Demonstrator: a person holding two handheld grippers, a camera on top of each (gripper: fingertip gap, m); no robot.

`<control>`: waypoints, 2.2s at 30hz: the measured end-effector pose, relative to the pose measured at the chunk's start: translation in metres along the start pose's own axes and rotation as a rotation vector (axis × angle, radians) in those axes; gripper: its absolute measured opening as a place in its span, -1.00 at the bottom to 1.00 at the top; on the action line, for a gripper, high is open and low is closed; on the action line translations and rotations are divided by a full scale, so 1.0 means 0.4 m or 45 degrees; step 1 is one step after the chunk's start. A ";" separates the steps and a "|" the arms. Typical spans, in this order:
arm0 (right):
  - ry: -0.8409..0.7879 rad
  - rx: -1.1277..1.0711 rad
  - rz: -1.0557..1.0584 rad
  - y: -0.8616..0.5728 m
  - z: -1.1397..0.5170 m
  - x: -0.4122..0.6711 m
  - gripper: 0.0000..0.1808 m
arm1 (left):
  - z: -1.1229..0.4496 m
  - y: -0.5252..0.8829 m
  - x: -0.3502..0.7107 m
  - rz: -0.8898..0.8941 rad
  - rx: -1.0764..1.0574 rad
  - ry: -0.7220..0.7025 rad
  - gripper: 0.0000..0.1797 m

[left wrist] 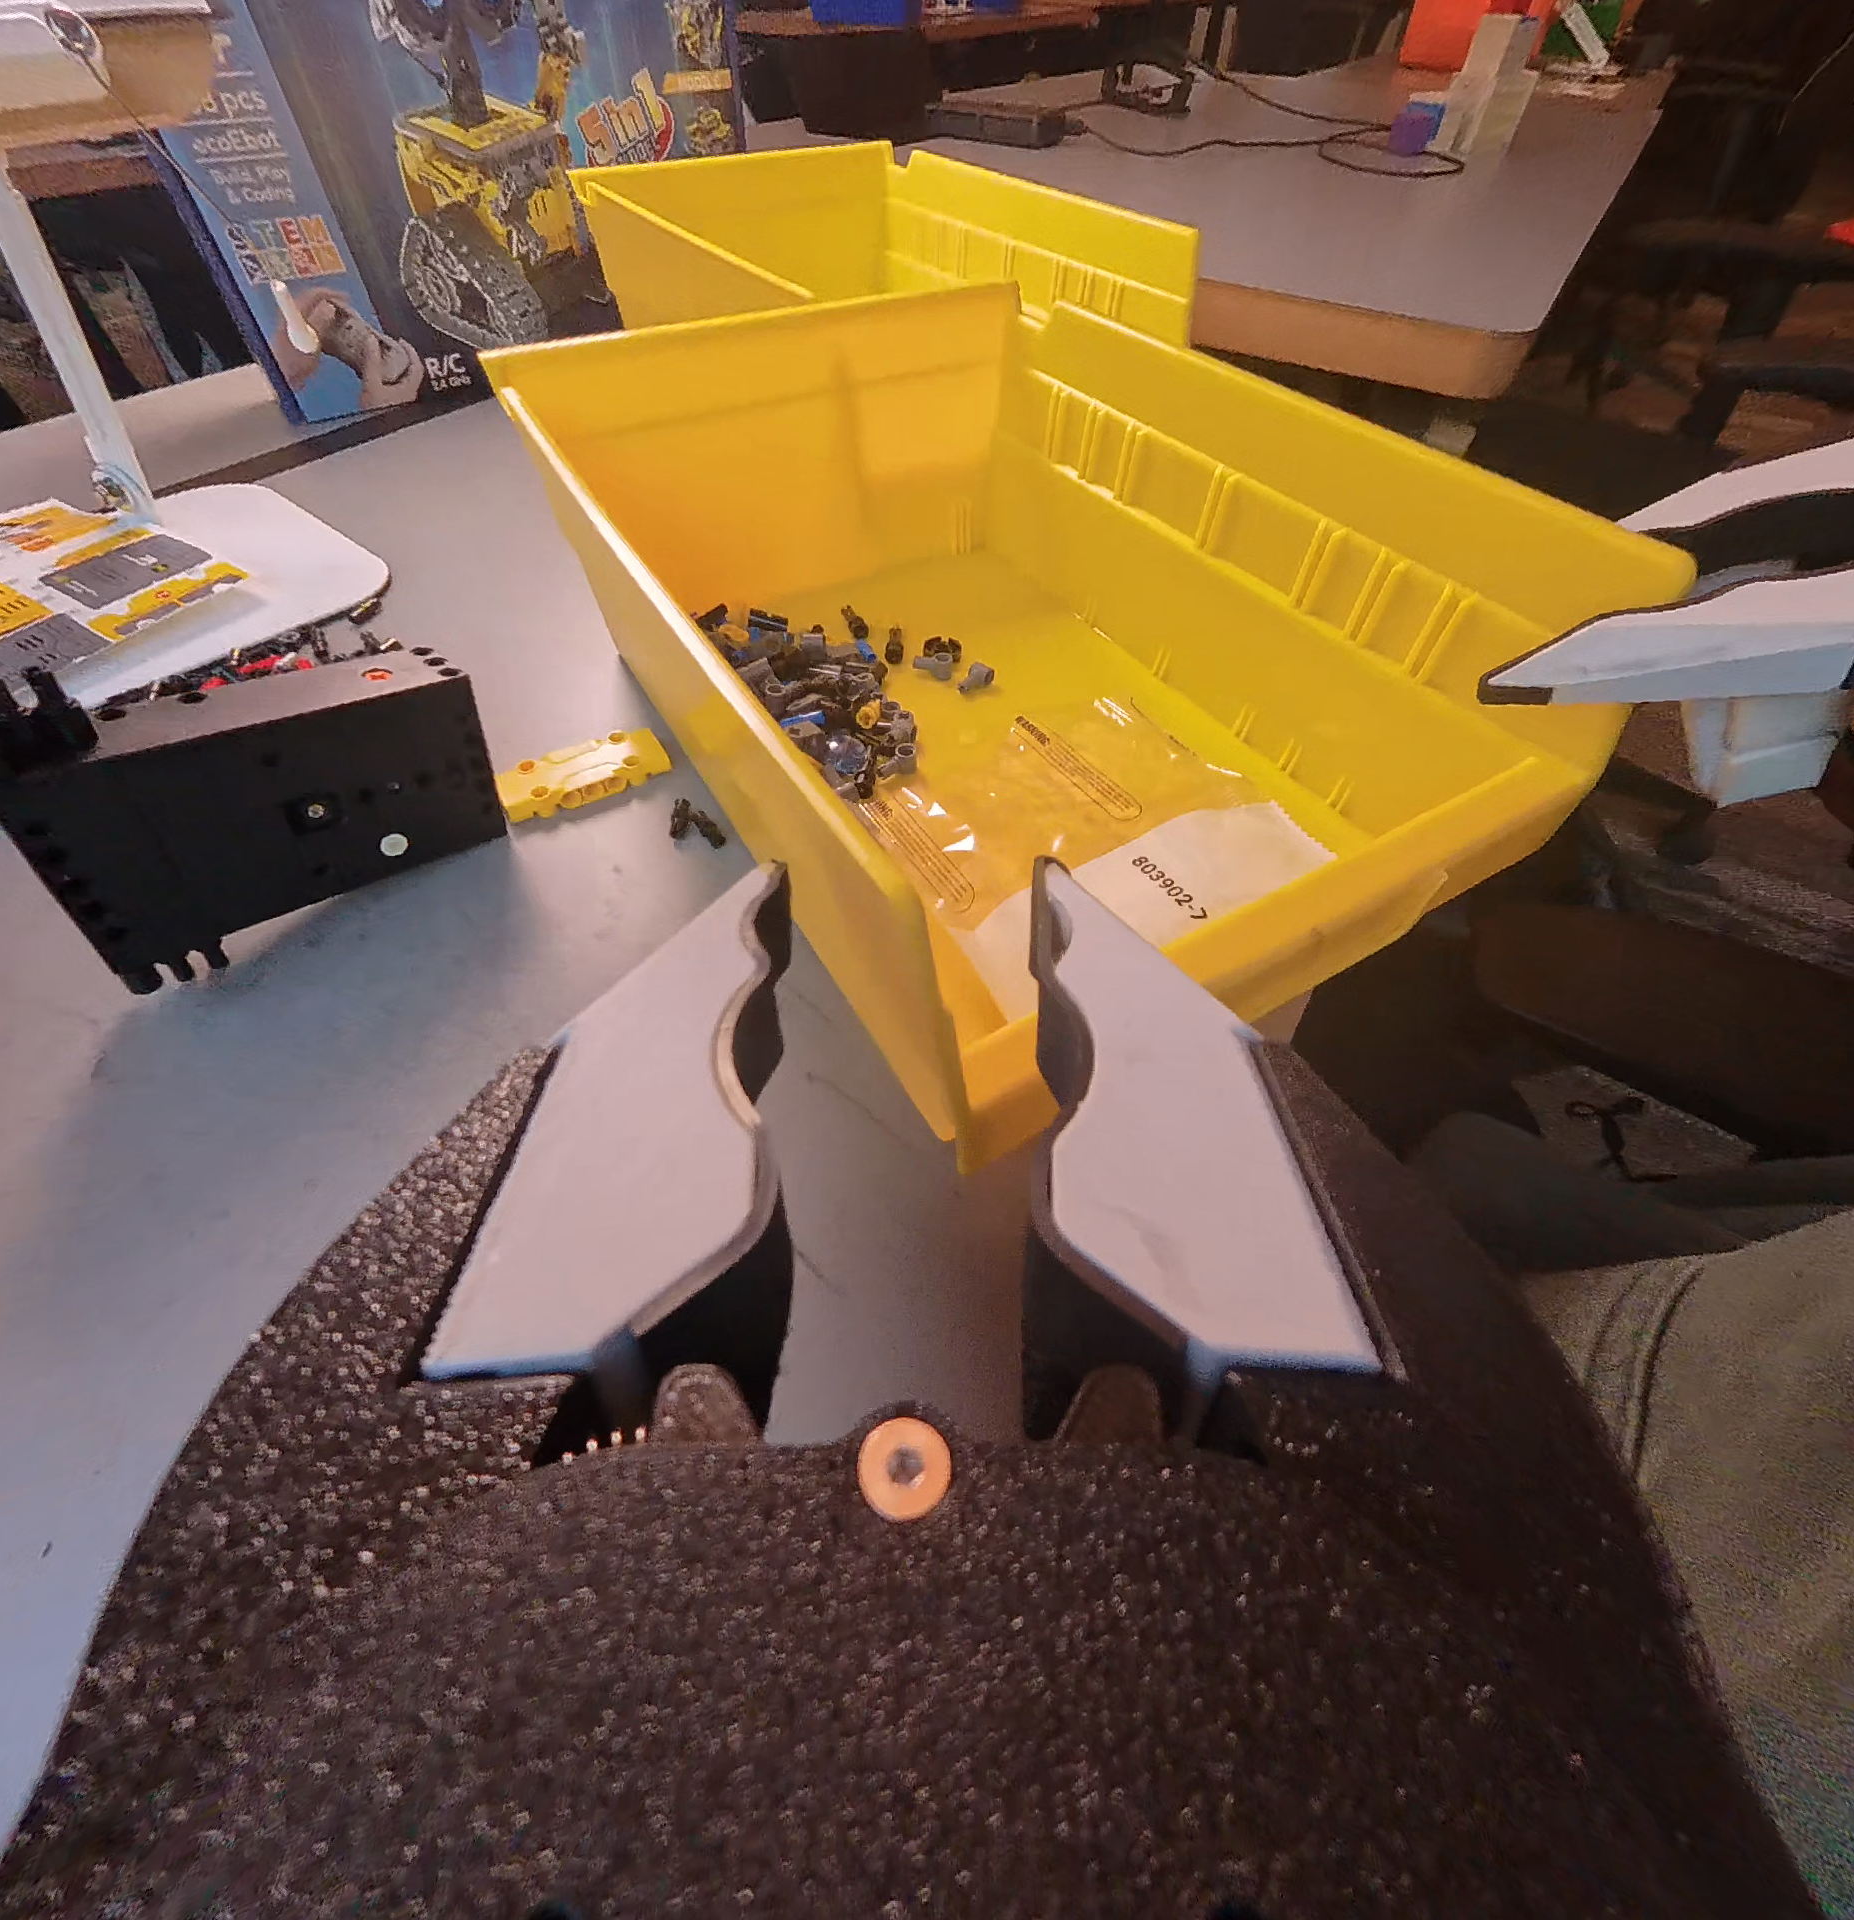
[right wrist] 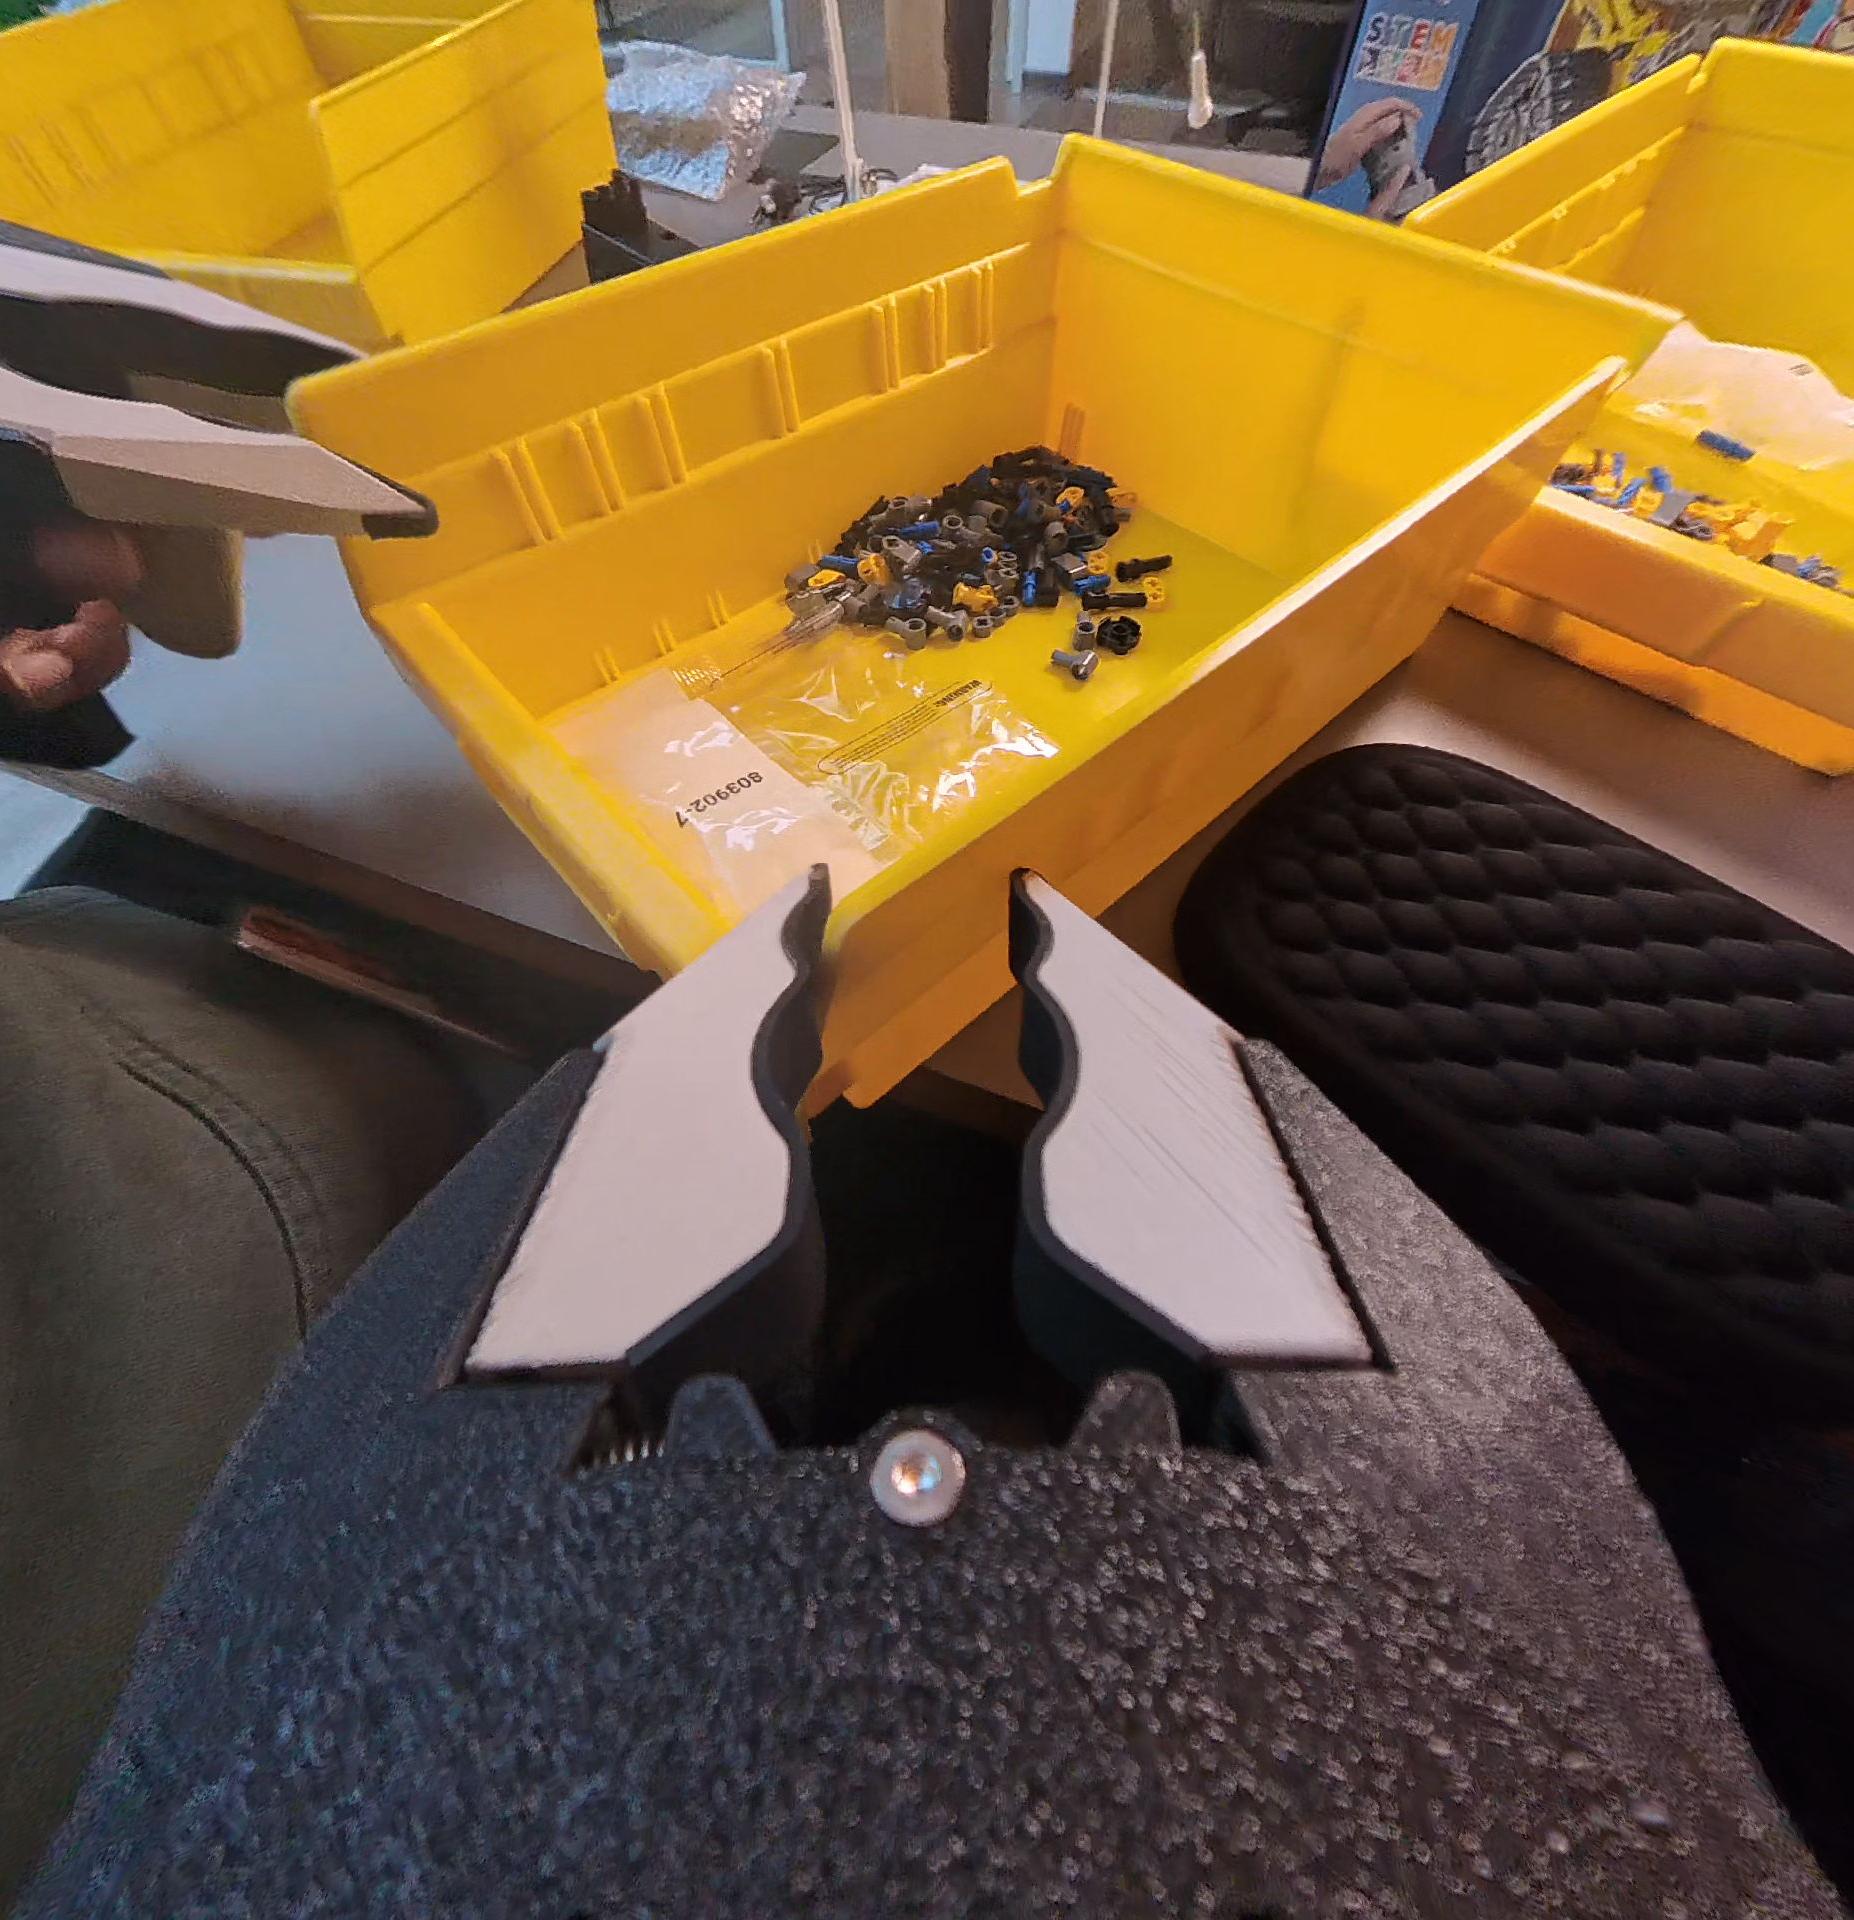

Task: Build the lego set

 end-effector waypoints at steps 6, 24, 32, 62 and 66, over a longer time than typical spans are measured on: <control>-0.068 -0.122 0.075 0.003 -0.010 -0.007 -0.68 | -0.002 -0.002 -0.023 -0.025 0.051 0.022 -0.81; 0.037 0.203 0.396 -0.101 0.057 0.034 -0.60 | 0.089 0.010 0.066 -0.007 -0.236 -0.221 -0.64; -0.118 0.491 0.465 -0.152 0.061 0.299 -0.71 | 0.088 0.129 0.077 -0.108 0.043 -0.158 -0.57; 0.636 0.943 1.326 -0.097 -0.508 0.243 -0.88 | 0.047 0.222 0.035 -0.027 0.085 -0.043 -0.48; 0.629 0.877 1.338 -0.105 -0.578 0.242 -0.90 | 0.042 0.223 0.034 -0.024 0.095 -0.030 -0.48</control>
Point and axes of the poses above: each gripper's, where its closed fingertips meet, z back along the fingers, x out of its top, y = z × x across the jaws, the point moved 5 cm from there along z, back along the fingers, and after that the axes turned 1 degree about z, right-handed, at the moved point
